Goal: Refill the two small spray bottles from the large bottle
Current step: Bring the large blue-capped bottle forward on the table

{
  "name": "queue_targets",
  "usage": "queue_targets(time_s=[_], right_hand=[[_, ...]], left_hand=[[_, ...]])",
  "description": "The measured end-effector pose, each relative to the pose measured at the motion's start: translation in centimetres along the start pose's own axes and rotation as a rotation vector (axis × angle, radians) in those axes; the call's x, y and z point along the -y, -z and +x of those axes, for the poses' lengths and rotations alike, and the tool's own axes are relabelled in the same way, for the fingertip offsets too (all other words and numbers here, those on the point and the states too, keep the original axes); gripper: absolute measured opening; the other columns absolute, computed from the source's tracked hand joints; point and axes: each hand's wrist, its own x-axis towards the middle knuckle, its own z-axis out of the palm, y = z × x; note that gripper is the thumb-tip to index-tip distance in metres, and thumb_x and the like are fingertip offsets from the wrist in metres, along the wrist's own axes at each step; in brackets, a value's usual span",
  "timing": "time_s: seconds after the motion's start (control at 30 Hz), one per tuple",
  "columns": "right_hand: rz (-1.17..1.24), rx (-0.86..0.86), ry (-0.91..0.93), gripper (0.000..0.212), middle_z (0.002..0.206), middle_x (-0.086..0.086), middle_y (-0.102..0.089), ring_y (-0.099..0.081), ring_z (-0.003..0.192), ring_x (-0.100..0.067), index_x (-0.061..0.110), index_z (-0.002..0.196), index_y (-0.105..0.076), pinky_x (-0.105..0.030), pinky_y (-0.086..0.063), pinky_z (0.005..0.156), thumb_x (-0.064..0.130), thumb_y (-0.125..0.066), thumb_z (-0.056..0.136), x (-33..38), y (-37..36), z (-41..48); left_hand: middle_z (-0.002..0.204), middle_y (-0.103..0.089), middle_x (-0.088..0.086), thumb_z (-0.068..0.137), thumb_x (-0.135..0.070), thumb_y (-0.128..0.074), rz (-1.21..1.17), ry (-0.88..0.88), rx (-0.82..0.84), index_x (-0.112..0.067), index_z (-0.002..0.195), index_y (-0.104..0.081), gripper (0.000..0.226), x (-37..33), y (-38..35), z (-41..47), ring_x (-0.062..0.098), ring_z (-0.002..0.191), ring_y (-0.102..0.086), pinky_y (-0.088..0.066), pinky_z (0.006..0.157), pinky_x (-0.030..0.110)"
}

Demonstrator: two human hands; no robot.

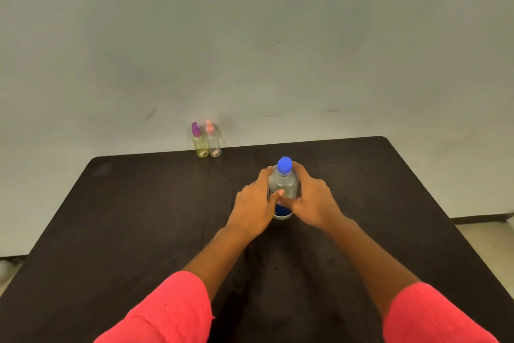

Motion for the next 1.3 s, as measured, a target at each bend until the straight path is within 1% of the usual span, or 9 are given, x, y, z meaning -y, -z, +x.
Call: queue_targets(time_s=[0.1, 0.23, 0.3, 0.37, 0.47, 0.67, 0.9, 1.07, 1.3], right_hand=[[-0.036, 0.034, 0.002, 0.074, 0.106, 0.005, -0.064, -0.062, 0.090, -0.015, 0.028, 0.135, -0.039, -0.025, -0.049, 0.080, 0.036, -0.078, 0.072, -0.4, 0.5, -0.7], [-0.123, 0.090, 0.029, 0.072, 0.098, 0.008, -0.064, -0.058, 0.079, -0.008, 0.025, 0.130, -0.045, -0.016, -0.042, 0.067, 0.037, -0.080, 0.068, -0.5, 1.3, -2.0], [-0.160, 0.119, 0.024, 0.069, 0.098, 0.008, -0.063, -0.059, 0.081, -0.008, 0.026, 0.125, -0.047, -0.015, -0.042, 0.064, 0.038, -0.081, 0.066, -0.5, 1.7, -2.6], [-0.195, 0.142, 0.017, 0.068, 0.099, 0.007, -0.064, -0.060, 0.086, -0.011, 0.026, 0.122, -0.049, -0.020, -0.045, 0.067, 0.039, -0.082, 0.063, -0.3, 1.9, -3.3], [-0.237, 0.180, 0.025, 0.068, 0.095, 0.009, -0.064, -0.061, 0.085, -0.009, 0.028, 0.120, -0.051, -0.023, -0.048, 0.069, 0.041, -0.082, 0.061, 0.1, 2.4, -4.2], [-0.284, 0.175, 0.062, 0.061, 0.085, 0.015, -0.059, -0.059, 0.076, -0.003, 0.030, 0.116, -0.054, -0.017, -0.038, 0.059, 0.039, -0.083, 0.063, 0.7, 2.7, -6.7], [-0.293, 0.163, 0.078, 0.059, 0.084, 0.015, -0.059, -0.058, 0.075, -0.003, 0.030, 0.114, -0.055, -0.017, -0.037, 0.059, 0.040, -0.082, 0.064, 0.9, 2.8, -8.8], [-0.282, 0.174, 0.090, 0.054, 0.088, 0.011, -0.063, -0.062, 0.079, -0.008, 0.034, 0.108, -0.055, -0.023, -0.046, 0.066, 0.041, -0.082, 0.062, 0.8, 3.1, -9.9], [-0.289, 0.184, 0.107, 0.053, 0.088, 0.014, -0.060, -0.059, 0.078, -0.004, 0.037, 0.107, -0.051, -0.019, -0.039, 0.062, 0.041, -0.082, 0.064, 0.6, 3.0, -10.1]], left_hand=[[0.113, -0.067, 0.001, 0.091, -0.036, -0.056, -0.004, -0.043, -0.016, -0.022, 0.133, -0.040, 0.048, 0.1, 0.1, -1.0, 0.017, 0.099, -0.065, -0.050, 0.090, 0.037], [0.101, -0.071, -0.002, 0.081, -0.036, -0.069, -0.113, -0.055, -0.034, -0.022, 0.122, -0.053, 0.046, 0.1, 0.3, -2.5, 0.008, 0.089, -0.068, -0.054, 0.084, 0.026], [0.091, -0.069, -0.006, 0.077, -0.037, -0.073, -0.147, -0.063, -0.041, -0.023, 0.117, -0.057, 0.045, 0.1, 0.2, -3.2, 0.004, 0.082, -0.068, -0.056, 0.080, 0.024], [0.084, -0.067, -0.009, 0.074, -0.037, -0.075, -0.157, -0.076, -0.057, -0.023, 0.112, -0.060, 0.043, 0.0, 0.1, -4.0, 0.004, 0.079, -0.068, -0.056, 0.078, 0.025], [0.086, -0.071, -0.005, 0.071, -0.038, -0.078, -0.172, -0.085, -0.071, -0.022, 0.109, -0.062, 0.044, -0.3, -0.1, -4.9, 0.004, 0.078, -0.068, -0.057, 0.078, 0.029], [0.088, -0.072, -0.002, 0.069, -0.040, -0.078, -0.166, -0.107, -0.076, -0.022, 0.110, -0.063, 0.047, -0.8, -0.4, -7.1, 0.006, 0.079, -0.068, -0.057, 0.077, 0.028], [0.090, -0.073, 0.000, 0.071, -0.042, -0.076, -0.133, -0.114, -0.088, -0.023, 0.110, -0.062, 0.045, -1.6, -0.7, -9.0, 0.008, 0.080, -0.068, -0.057, 0.077, 0.030], [0.088, -0.073, 0.000, 0.073, -0.042, -0.075, -0.118, -0.130, -0.104, -0.023, 0.109, -0.062, 0.043, -2.1, -1.0, -10.2, 0.007, 0.079, -0.068, -0.057, 0.076, 0.029], [0.087, -0.073, 0.000, 0.074, -0.044, -0.074, -0.083, -0.135, -0.150, -0.023, 0.109, -0.061, 0.043, -2.4, -1.3, -10.9, 0.008, 0.079, -0.068, -0.056, 0.075, 0.027]])
